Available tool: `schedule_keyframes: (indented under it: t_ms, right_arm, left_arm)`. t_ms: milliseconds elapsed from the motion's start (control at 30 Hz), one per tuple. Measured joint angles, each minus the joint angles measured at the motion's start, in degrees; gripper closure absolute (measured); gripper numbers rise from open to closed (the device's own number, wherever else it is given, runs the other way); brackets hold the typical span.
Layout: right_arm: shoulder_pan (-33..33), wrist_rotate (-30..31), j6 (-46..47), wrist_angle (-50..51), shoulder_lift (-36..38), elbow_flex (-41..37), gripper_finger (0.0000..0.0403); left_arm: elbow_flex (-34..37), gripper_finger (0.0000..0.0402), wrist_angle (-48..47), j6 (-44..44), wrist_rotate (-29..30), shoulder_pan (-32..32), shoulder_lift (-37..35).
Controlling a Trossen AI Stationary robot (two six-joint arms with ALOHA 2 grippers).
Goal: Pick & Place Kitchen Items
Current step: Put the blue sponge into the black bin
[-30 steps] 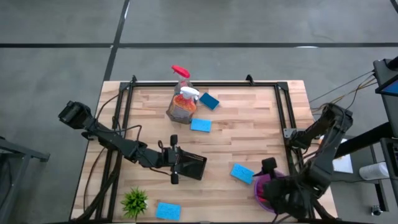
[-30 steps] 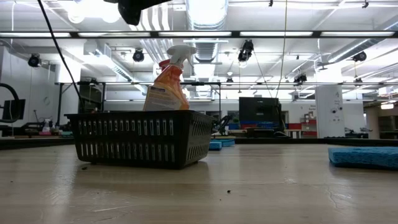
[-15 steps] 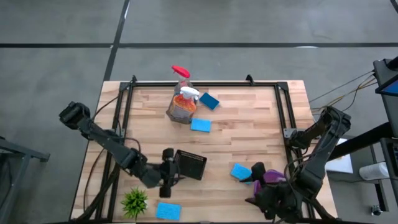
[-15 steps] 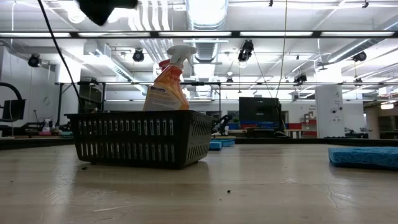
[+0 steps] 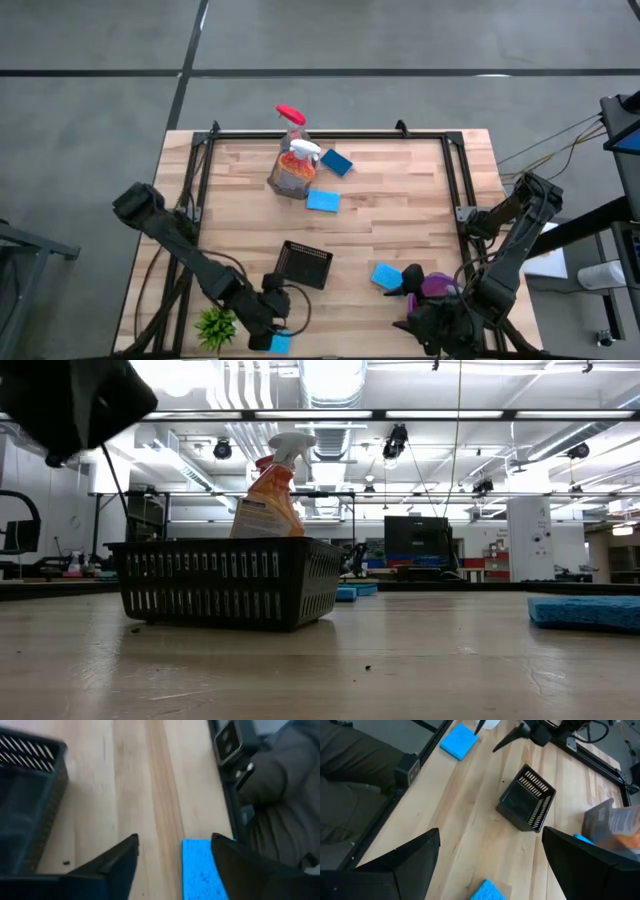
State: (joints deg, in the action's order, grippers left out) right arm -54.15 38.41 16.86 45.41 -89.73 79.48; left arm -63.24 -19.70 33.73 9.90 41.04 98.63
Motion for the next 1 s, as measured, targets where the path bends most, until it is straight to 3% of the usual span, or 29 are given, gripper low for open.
schedule_keyframes:
  t_ms: [167,400,1000]
  right_arm:
    - [-0.01,-0.37,0.46,0.04,0.0,0.0,0.0056]
    - [-0.02,-0.52,0.9,0.26,0.0,0.0,0.0056]
    - [-0.04,-0.93,1.36,0.5,0.0,0.0,0.0056]
  left_arm:
    - [-4.87,0.0091,-6.35,2.49,-2.63,0.02,4.84]
    - [-8.83,0.008,-7.44,5.65,-9.12,0.72,9.89]
    - [-8.47,0.0192,-11.91,8.33,-11.02,0.81,11.59]
